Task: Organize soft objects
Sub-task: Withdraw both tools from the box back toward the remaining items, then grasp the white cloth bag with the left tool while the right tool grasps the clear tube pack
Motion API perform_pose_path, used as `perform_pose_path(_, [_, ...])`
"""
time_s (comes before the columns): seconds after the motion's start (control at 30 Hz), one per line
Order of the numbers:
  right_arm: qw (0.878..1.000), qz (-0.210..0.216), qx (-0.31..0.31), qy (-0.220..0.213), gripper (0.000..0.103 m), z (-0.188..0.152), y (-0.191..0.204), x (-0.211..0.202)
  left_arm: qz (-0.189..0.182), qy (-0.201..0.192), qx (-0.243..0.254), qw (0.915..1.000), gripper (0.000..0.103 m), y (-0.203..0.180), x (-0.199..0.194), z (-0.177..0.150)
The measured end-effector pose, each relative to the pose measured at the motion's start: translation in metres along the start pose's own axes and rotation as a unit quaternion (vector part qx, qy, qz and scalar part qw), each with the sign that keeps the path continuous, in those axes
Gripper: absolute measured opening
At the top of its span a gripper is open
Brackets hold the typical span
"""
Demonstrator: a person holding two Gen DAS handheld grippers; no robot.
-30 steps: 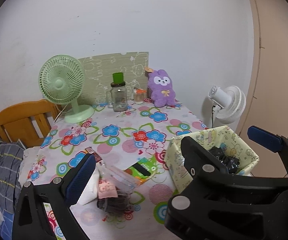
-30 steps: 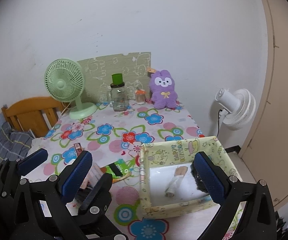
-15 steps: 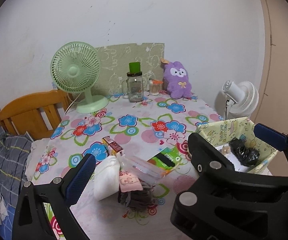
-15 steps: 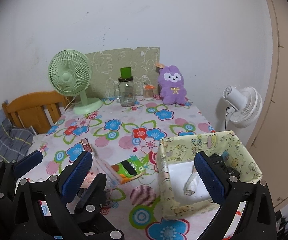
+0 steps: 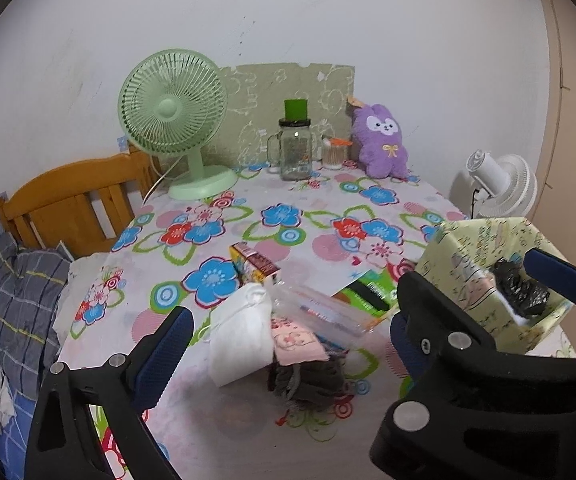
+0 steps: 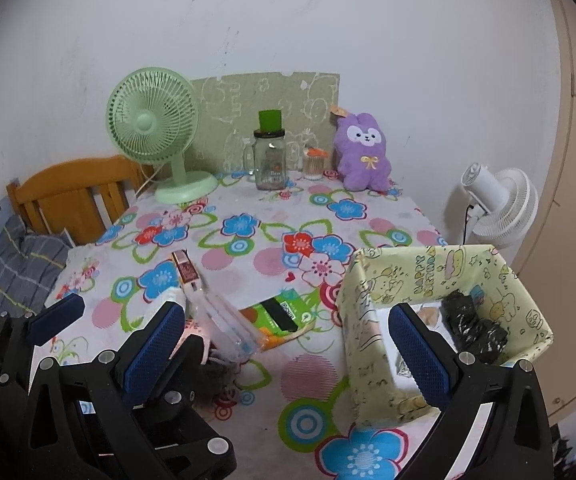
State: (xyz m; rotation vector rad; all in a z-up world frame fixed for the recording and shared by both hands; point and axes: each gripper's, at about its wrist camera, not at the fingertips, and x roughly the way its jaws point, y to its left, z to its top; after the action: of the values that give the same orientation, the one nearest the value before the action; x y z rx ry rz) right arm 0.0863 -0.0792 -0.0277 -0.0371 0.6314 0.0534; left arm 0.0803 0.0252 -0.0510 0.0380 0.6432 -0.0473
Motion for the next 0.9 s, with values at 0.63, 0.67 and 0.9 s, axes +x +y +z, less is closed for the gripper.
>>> perform_pose_path(0.63, [0.998, 0.049, -0.028, 0.041, 0.099, -0.011, 0.029, 0.053, 0.019, 0.056, -0.035, 0.9976, 0.088, 0.032, 0.048, -0.016])
perform_pose_path(0.67, [0.998, 0.050, -0.026, 0.041, 0.099, -0.011, 0.029, 0.055, 0.021, 0.057, -0.035, 0.9975, 0.087, 0.032, 0.049, -0.016])
perform_pose_path(0.9, [0.995, 0.065, -0.028, 0.066, 0.094, -0.013, 0.033, 0.079, 0.026, 0.075, -0.046, 0.9957, 0.083, 0.039, 0.070, -0.018])
